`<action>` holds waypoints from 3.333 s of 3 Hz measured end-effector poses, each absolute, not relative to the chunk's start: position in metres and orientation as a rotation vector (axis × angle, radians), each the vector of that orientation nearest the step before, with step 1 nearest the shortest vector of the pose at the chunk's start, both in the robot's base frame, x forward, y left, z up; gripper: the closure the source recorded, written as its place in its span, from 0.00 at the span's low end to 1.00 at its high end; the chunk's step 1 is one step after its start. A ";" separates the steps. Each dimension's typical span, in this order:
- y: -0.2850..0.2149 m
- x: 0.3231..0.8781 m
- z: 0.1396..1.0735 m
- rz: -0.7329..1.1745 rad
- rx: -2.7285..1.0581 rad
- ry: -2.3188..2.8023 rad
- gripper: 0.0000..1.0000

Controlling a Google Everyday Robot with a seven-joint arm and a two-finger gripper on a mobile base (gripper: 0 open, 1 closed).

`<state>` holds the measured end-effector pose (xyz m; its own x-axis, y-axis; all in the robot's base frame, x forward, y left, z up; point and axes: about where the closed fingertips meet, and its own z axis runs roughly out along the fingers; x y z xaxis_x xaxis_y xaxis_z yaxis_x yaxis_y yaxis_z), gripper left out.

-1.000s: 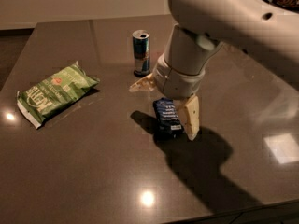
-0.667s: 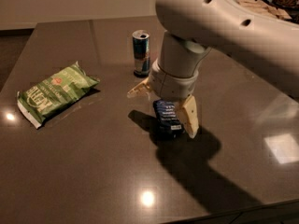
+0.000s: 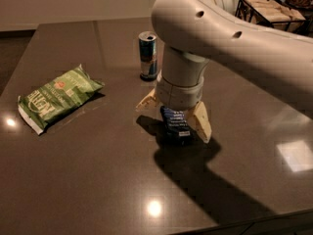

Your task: Pick rxbar blueberry

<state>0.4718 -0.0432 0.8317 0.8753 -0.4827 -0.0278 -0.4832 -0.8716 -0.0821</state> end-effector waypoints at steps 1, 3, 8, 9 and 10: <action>-0.049 0.475 0.826 0.009 -2.990 0.741 0.16; -0.055 0.484 0.829 -0.002 -3.004 0.739 0.63; -0.070 0.523 0.938 0.247 -2.536 1.254 1.00; -0.071 0.526 0.958 0.292 -2.416 1.322 1.00; -0.065 0.533 0.961 0.274 -2.381 1.319 1.00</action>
Offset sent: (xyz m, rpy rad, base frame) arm 0.0165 -0.0168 -0.0082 -0.0588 0.0152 0.0362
